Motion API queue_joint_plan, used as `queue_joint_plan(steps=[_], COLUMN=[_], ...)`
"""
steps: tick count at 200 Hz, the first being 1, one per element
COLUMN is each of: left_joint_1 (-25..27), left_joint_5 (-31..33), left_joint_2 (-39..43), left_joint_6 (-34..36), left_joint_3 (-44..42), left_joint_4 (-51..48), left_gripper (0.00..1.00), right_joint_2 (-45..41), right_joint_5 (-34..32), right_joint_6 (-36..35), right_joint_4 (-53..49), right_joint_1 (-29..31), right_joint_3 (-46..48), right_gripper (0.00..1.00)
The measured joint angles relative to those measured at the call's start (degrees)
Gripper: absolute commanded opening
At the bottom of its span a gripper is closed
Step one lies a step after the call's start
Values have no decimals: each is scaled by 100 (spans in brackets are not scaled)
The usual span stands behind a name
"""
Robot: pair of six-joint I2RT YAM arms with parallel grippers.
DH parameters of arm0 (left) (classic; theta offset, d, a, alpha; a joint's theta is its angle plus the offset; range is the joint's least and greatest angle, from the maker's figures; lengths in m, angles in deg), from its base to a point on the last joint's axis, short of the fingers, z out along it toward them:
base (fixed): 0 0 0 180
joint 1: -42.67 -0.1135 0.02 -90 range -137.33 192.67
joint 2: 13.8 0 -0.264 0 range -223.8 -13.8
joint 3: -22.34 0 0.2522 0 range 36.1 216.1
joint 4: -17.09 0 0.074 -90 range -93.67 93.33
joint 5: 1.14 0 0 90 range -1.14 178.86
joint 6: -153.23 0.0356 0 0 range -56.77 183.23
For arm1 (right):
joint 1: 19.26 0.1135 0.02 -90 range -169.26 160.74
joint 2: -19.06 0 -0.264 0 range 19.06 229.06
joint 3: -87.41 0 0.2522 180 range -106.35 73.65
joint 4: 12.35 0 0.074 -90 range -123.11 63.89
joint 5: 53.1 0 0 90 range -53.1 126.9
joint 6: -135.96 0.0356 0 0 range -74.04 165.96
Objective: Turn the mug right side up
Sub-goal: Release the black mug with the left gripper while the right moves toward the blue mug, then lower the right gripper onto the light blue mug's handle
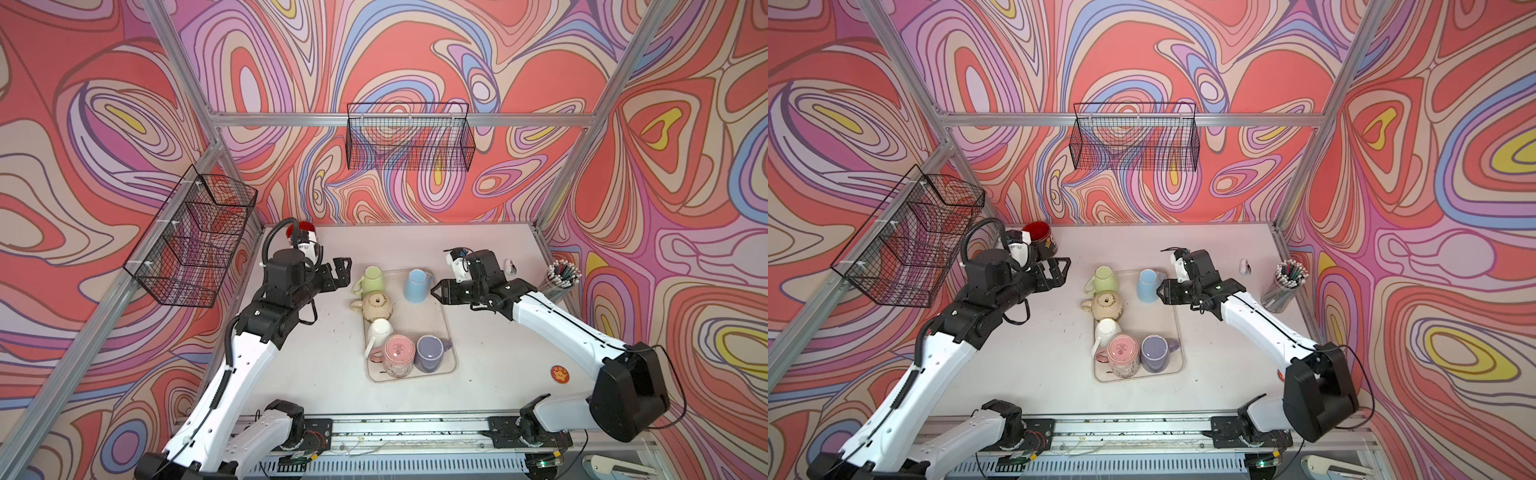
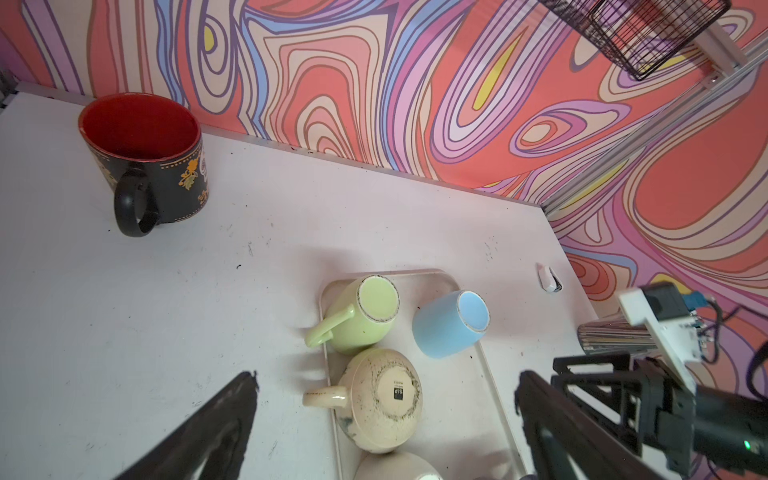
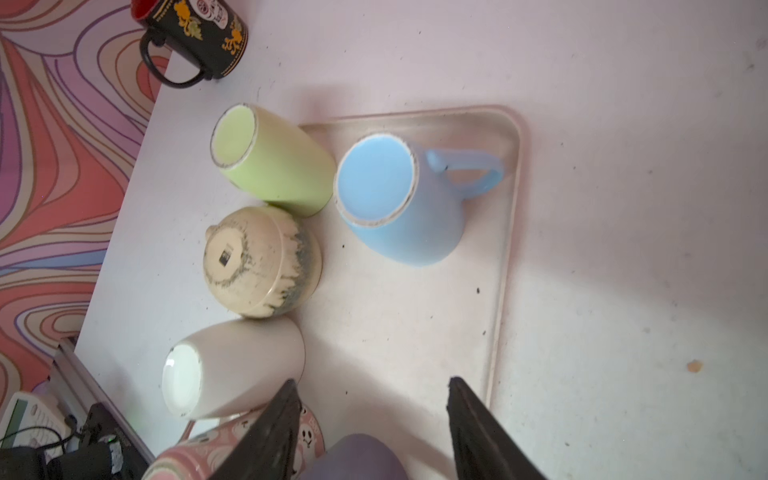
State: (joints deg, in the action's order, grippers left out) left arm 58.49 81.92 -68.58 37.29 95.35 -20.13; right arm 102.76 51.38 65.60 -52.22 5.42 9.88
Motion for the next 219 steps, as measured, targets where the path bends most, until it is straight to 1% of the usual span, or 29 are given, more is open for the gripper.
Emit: queue_joint_plan(steps=[38,64,98,130,160,219], left_joint_1=[0,0,0,2,2,2], left_joint_5=[-2,-4,-15,-107,-142,-203], left_joint_2=[750,1180,1397,1408,1493,1499], left_joint_6=[155,219,284,341,343,345], left_joint_3=[-330,-754,-1165,-1180,-1196,-1207], left_joint_4=[-557,-750,-787,-815,-820,-820], left_gripper=[100,100,100,100,100,100], right_joint_2=[1394,2439,3407,3814,4035,4277], right_joint_5=[-334,-675,-1051,-1228,-1353,-1362], right_joint_6=[-37,-118,-223,-280,-354,-492], right_joint_4=[-334,-780,-1340,-1722,-1915,-2055], right_joint_1=[-157,-199,-243,-345,-411,-404], right_joint_3=[-1572,-2590,-3589,-4179,-4485,-4444], right_gripper=[57,57,58,57,57,57])
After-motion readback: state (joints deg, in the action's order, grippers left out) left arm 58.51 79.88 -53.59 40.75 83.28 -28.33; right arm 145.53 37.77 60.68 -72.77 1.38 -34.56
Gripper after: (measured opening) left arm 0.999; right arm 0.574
